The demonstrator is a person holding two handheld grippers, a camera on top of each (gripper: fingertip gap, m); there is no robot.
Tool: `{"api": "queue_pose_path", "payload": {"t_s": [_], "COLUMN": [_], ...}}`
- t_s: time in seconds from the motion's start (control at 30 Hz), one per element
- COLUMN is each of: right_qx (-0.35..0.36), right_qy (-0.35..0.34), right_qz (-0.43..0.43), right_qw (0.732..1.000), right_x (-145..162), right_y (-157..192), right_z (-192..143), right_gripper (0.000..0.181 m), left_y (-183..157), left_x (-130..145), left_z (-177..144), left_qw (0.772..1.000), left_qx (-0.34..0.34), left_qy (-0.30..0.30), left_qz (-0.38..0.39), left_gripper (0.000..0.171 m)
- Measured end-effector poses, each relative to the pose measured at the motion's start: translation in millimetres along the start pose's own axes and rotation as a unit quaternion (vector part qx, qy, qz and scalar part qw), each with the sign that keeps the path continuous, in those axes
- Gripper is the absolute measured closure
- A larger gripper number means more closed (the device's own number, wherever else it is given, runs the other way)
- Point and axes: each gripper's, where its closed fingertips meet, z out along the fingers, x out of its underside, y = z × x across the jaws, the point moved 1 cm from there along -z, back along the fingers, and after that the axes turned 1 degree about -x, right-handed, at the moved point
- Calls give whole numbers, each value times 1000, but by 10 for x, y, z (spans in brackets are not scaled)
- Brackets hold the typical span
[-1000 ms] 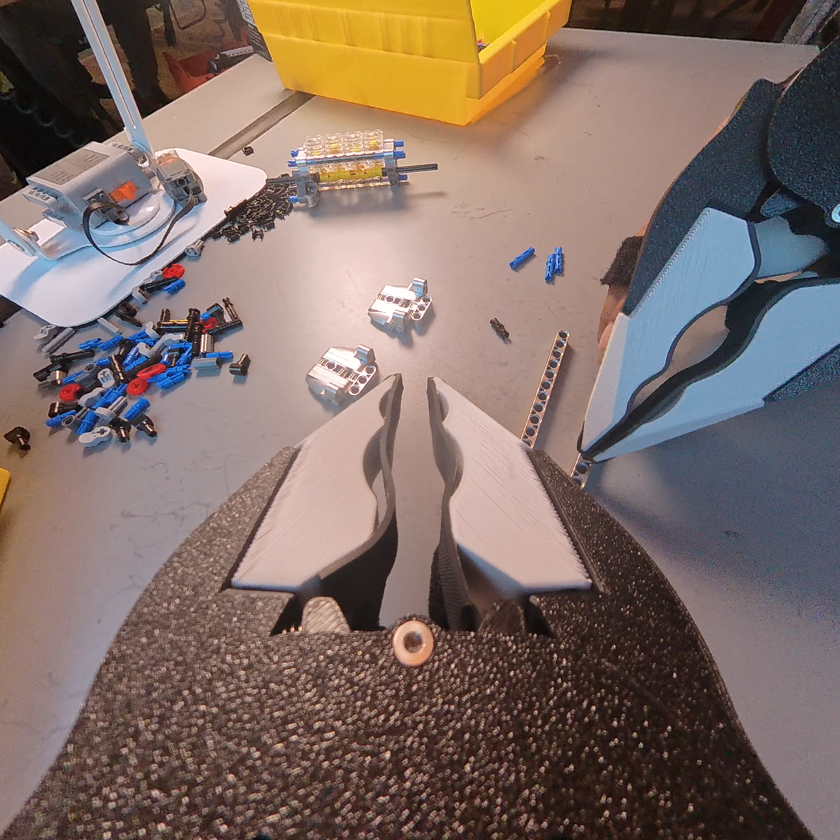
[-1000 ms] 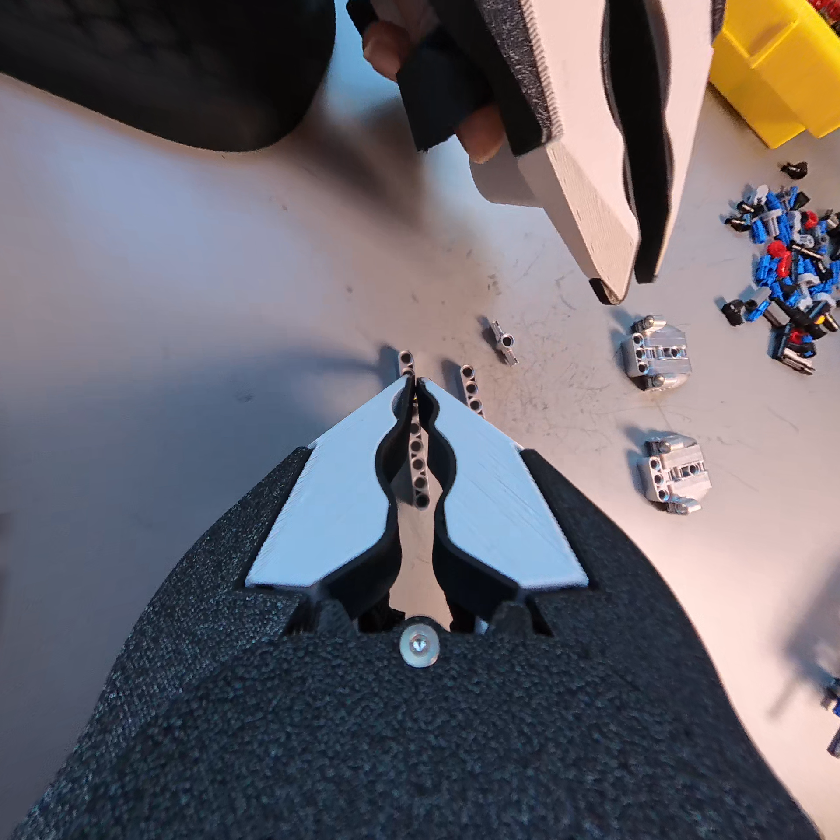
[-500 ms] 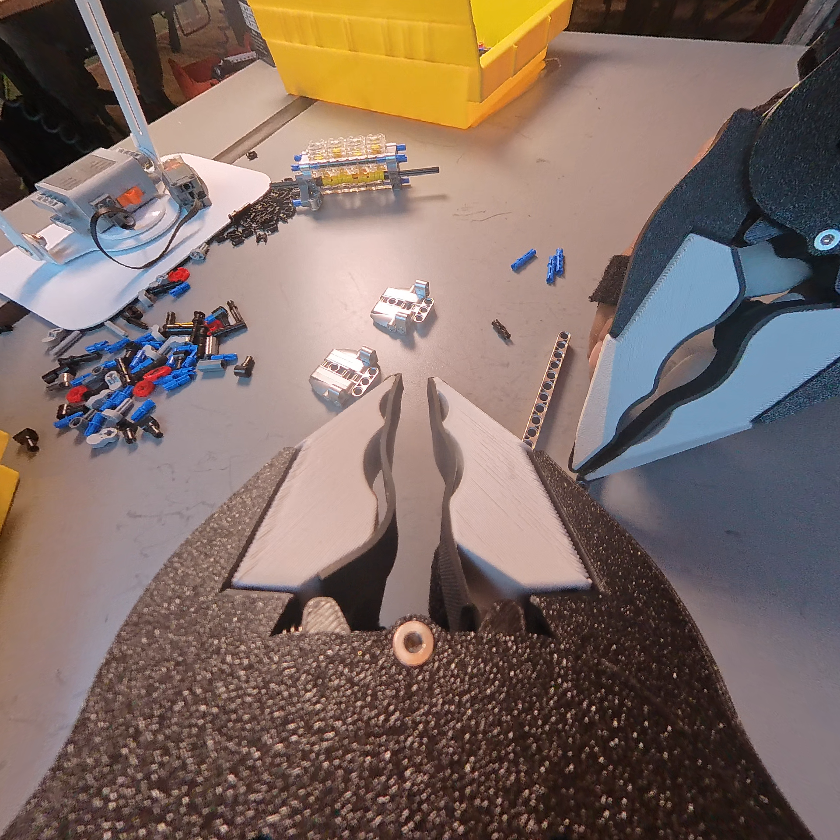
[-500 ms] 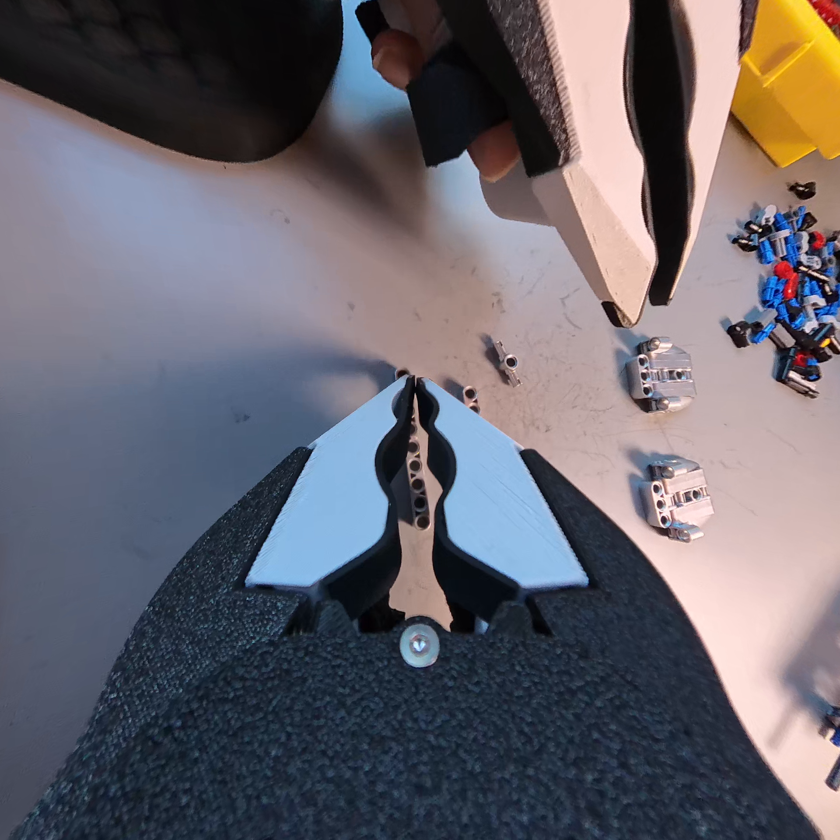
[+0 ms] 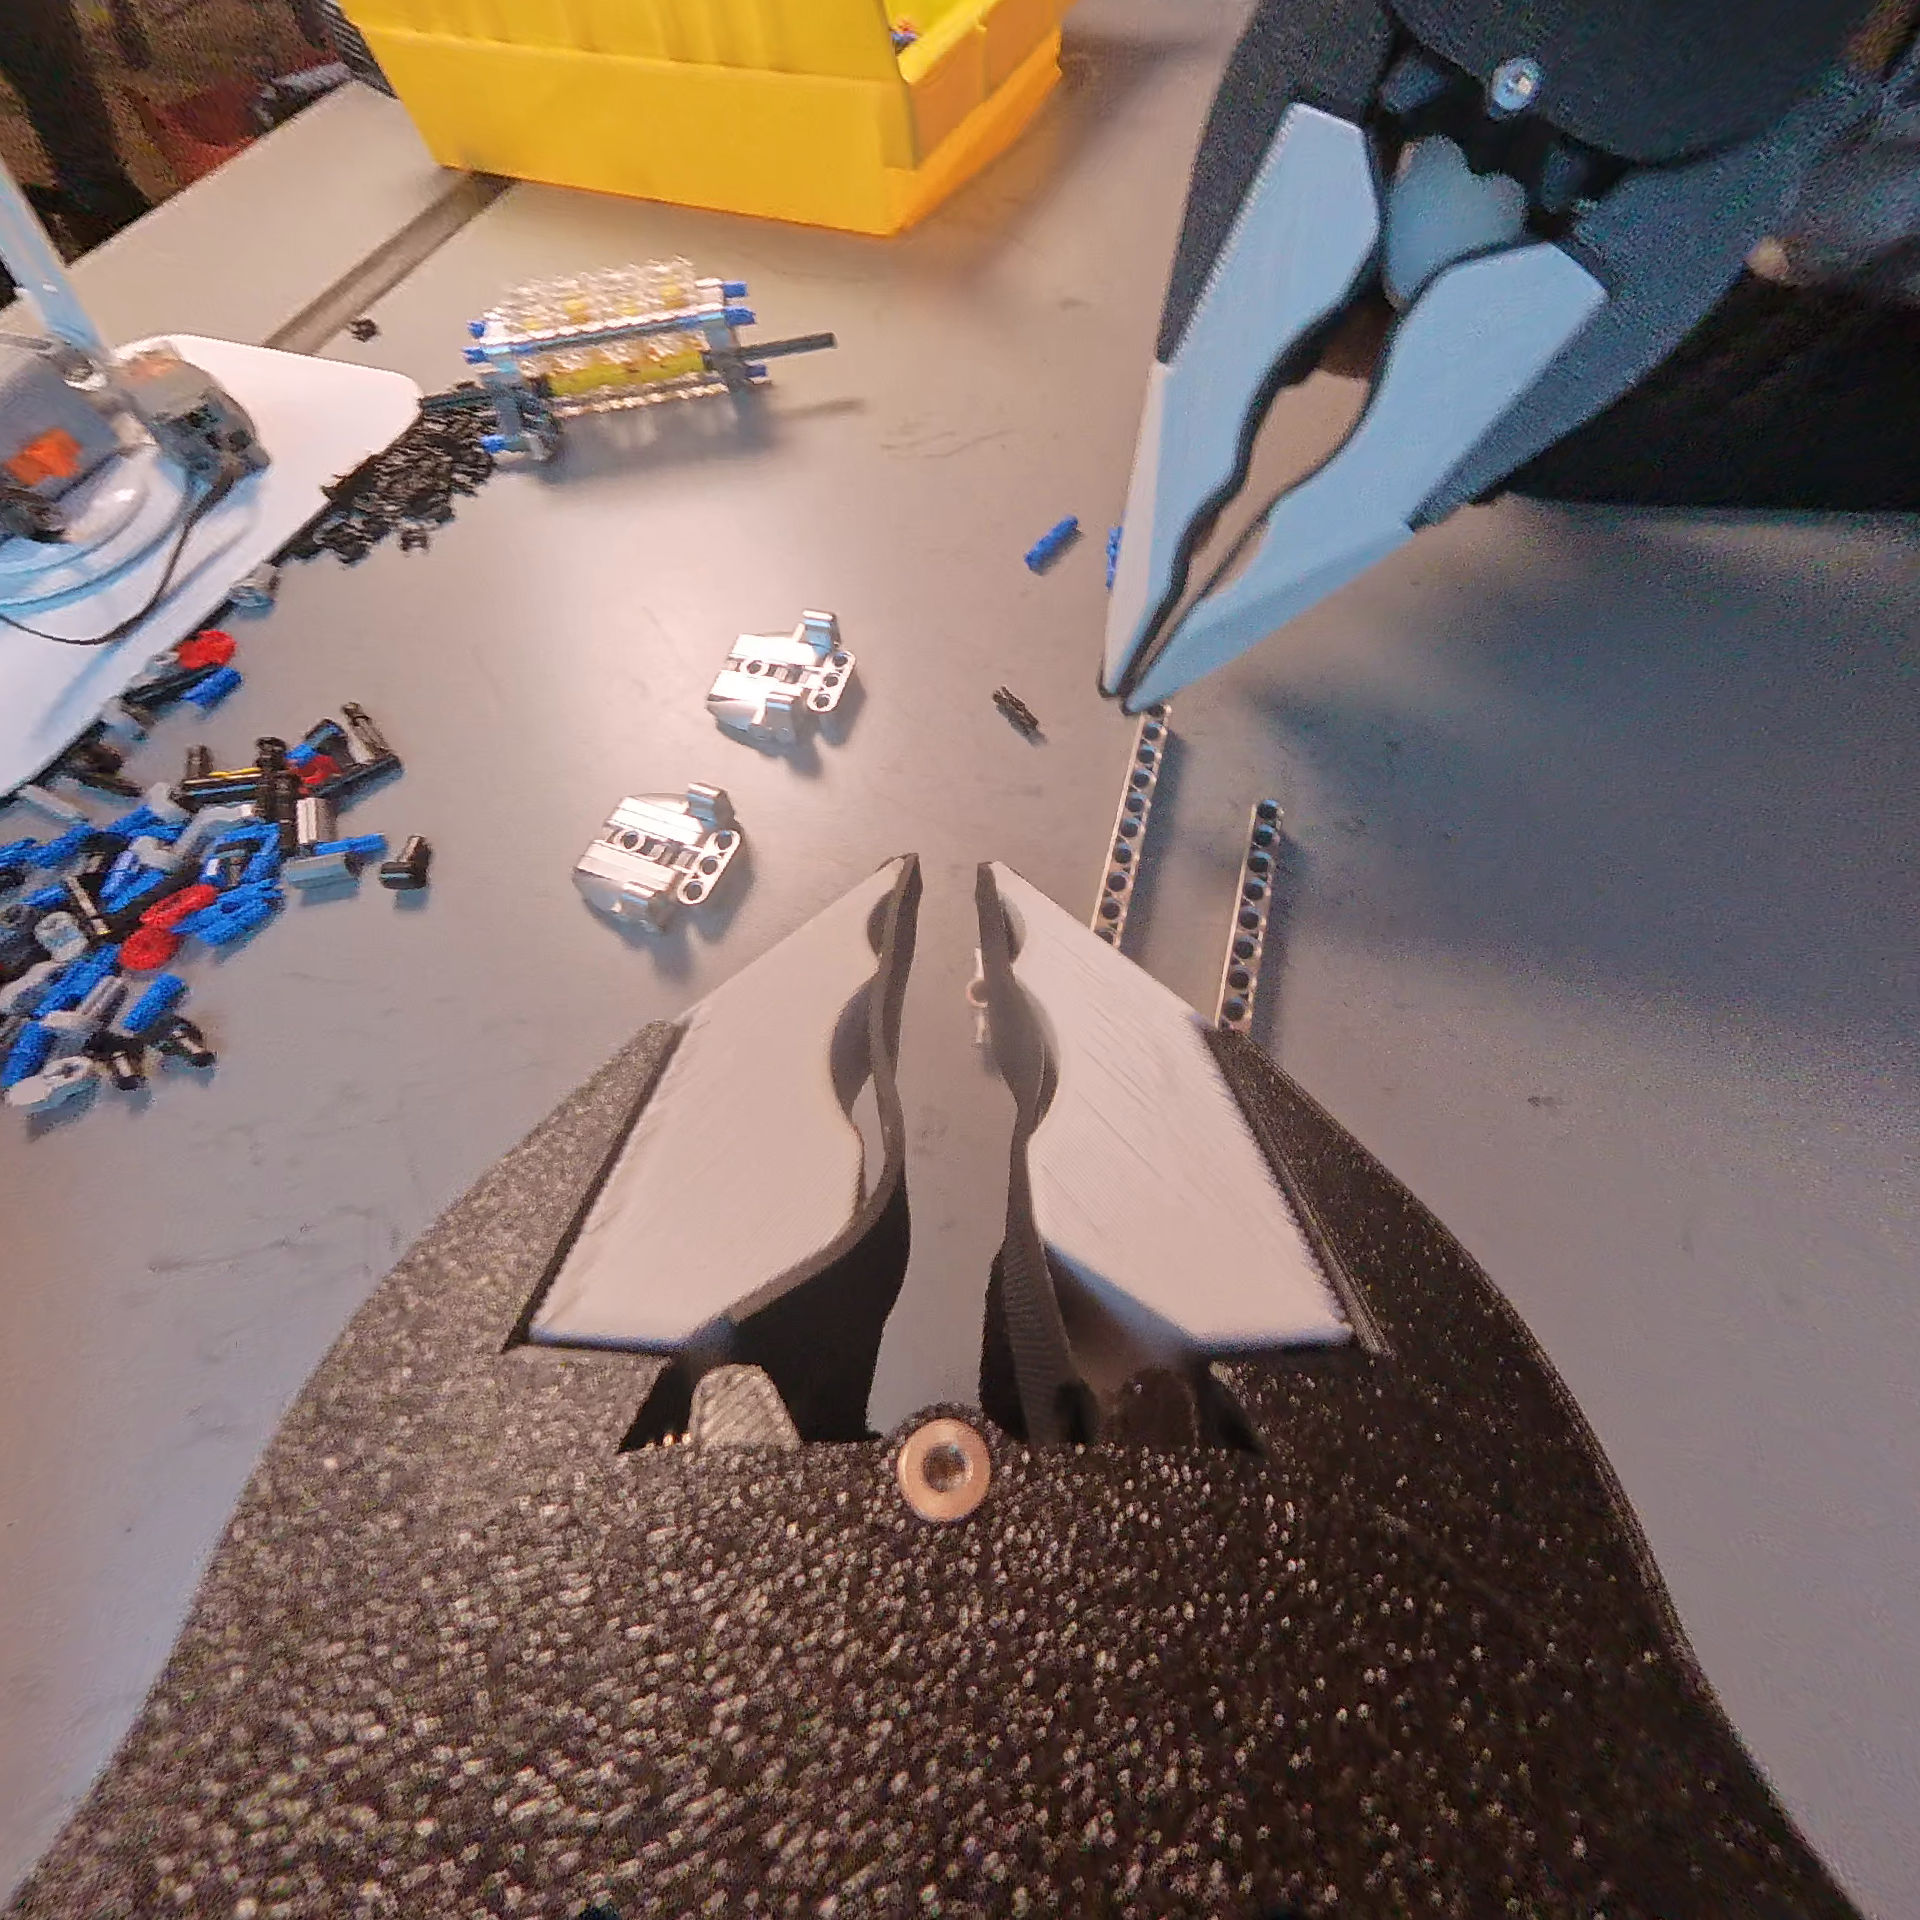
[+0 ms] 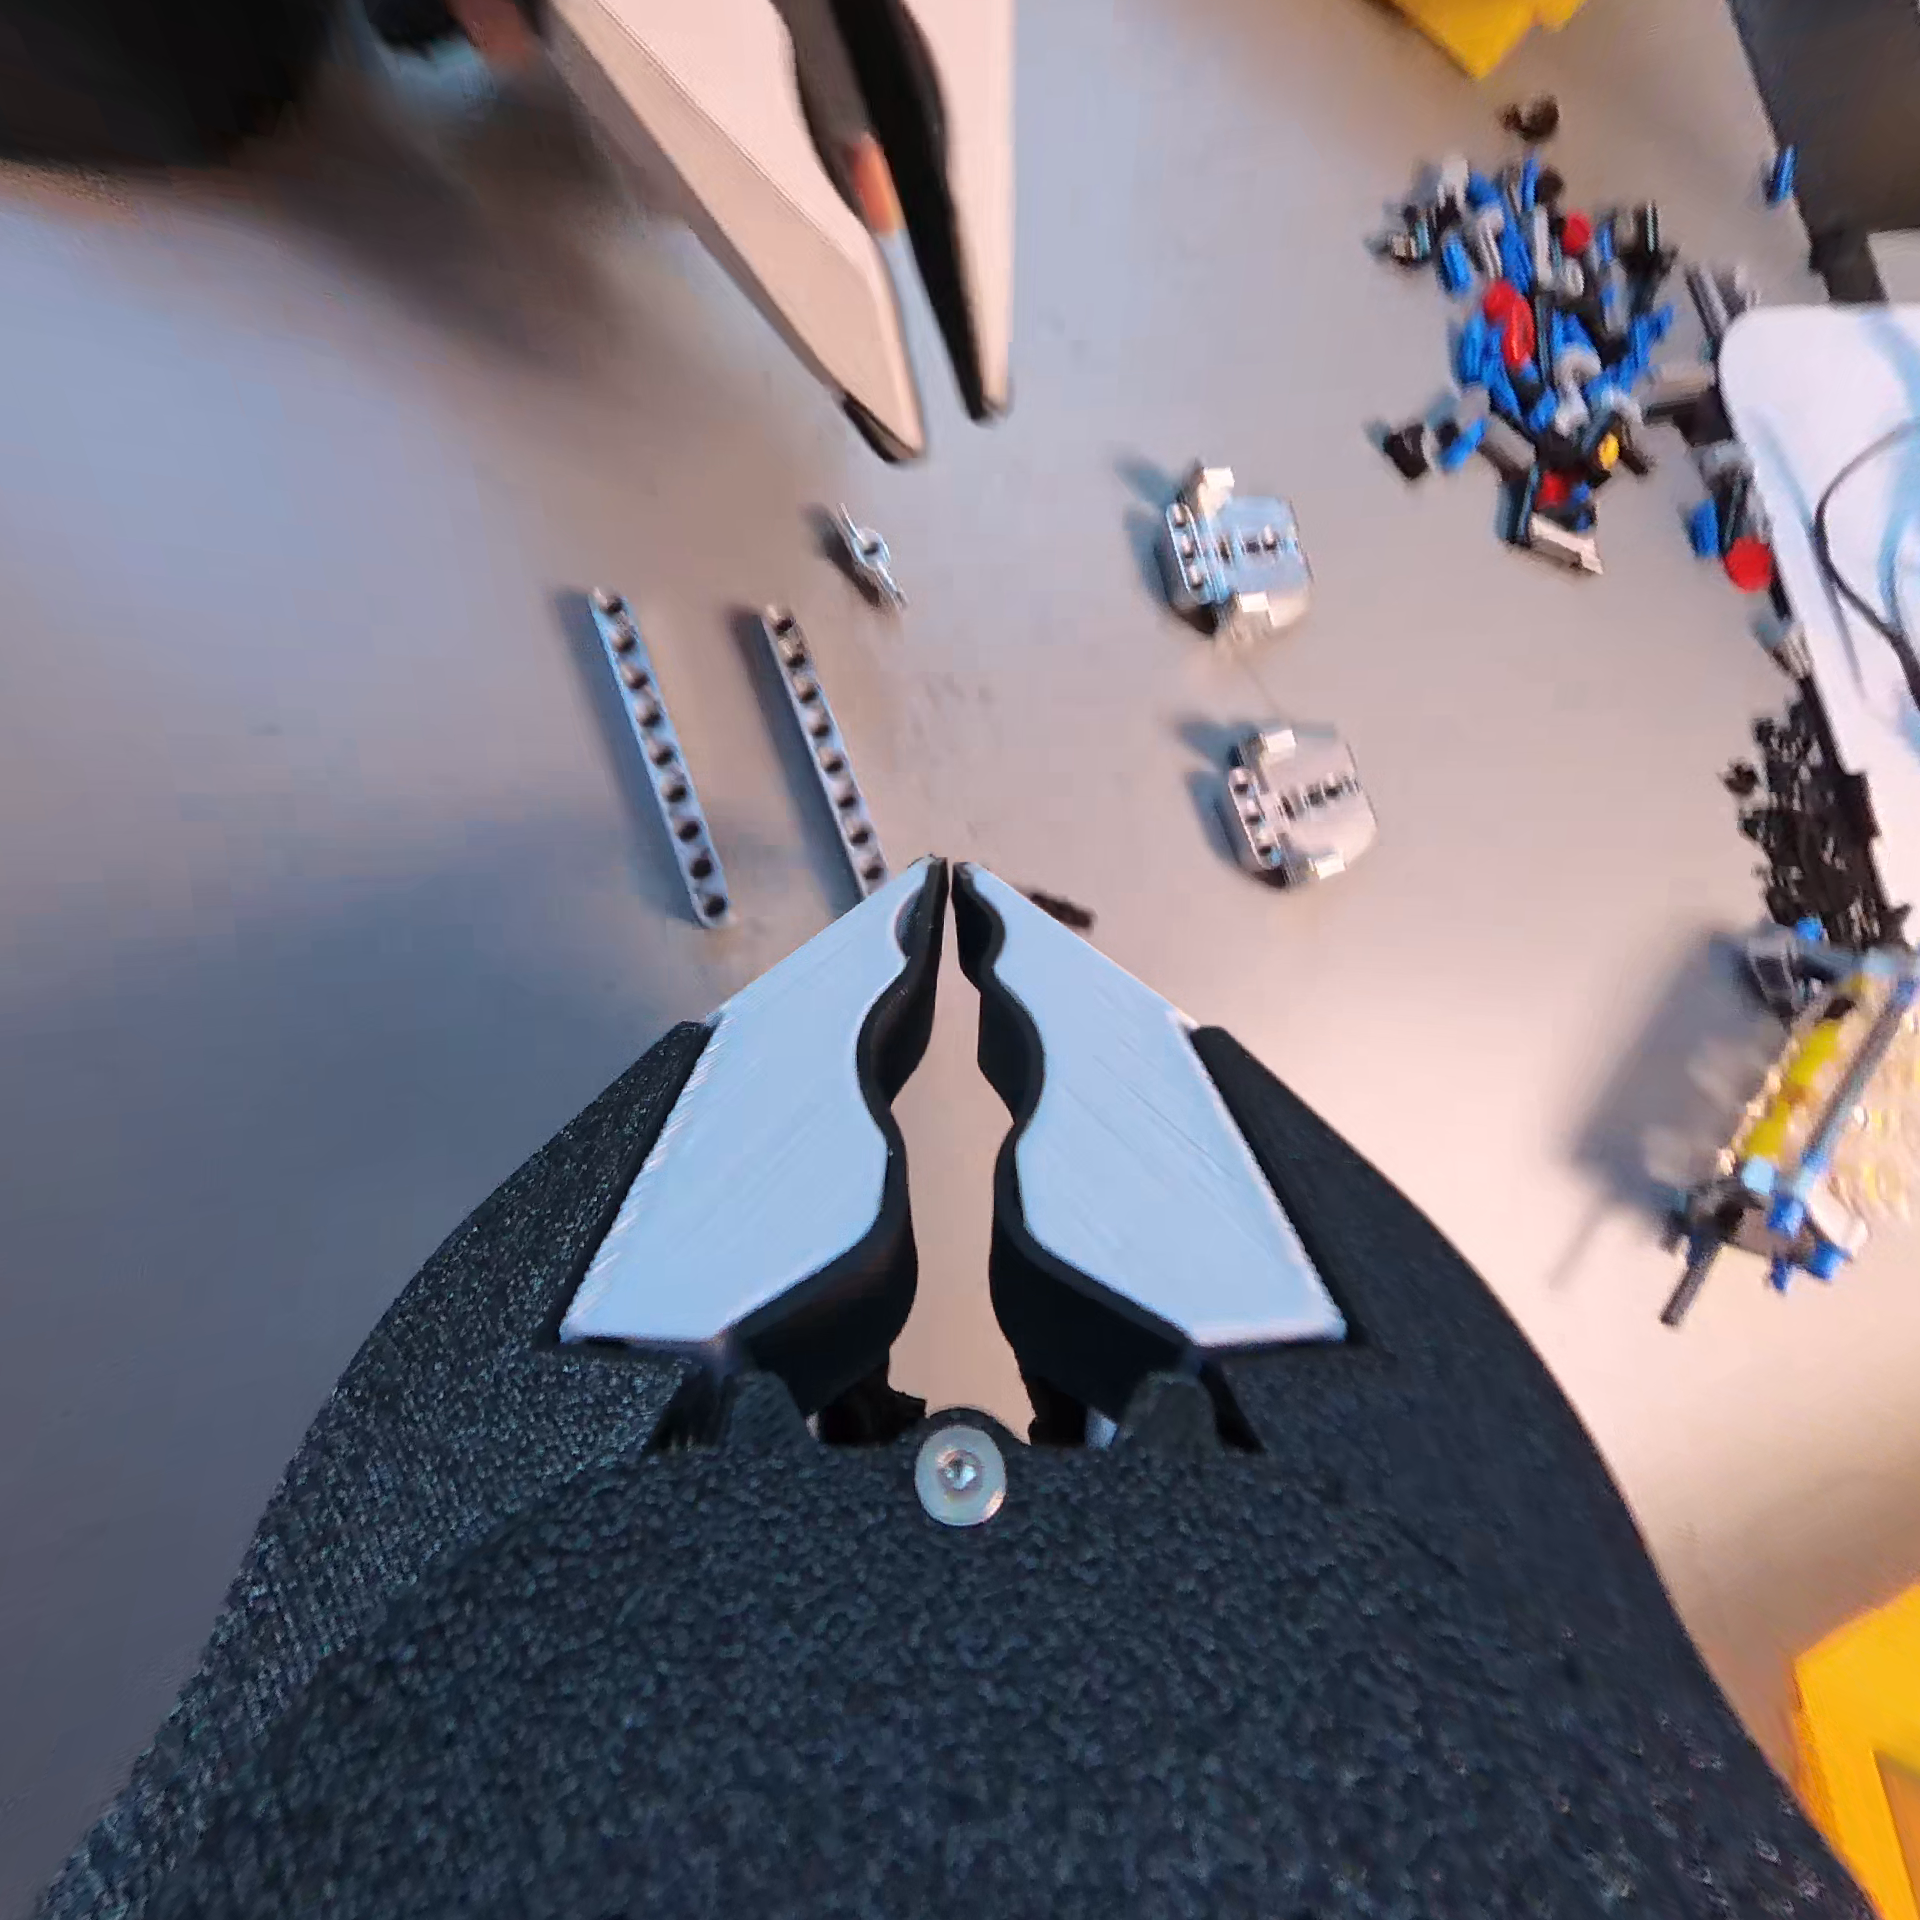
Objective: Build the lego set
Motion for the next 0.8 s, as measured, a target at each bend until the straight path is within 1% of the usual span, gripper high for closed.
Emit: {"api": "queue_pose_path", "payload": {"t_s": [0.1, 0.23, 0.37, 0.47, 0.8], "right_qx": [0, -7, -10, -8, -13], "right_qy": [21, 21, 24, 19, 10], "right_qz": [1, 1, 2, -5, -6], "right_qw": [1000, 1000, 1000, 1000, 1000], "right_x": [173, 206, 215, 186, 130], "right_y": [-28, 12, 17, 25, 56], "right_z": [7, 17, 18, 17, 43], "right_gripper": [181, 181, 181, 181, 181], "left_y": [-172, -308, -354, -353, -378], "left_x": [97, 236, 290, 338, 353], "left_z": [41, 97, 128, 147, 178], "left_qw": [998, 994, 992, 992, 991], "left_qx": [50, 84, 94, 88, 86], "left_qy": [27, 63, 78, 91, 96], "left_qz": [8, 17, 21, 30, 35], "left_gripper": [162, 160, 159, 159, 160]}}
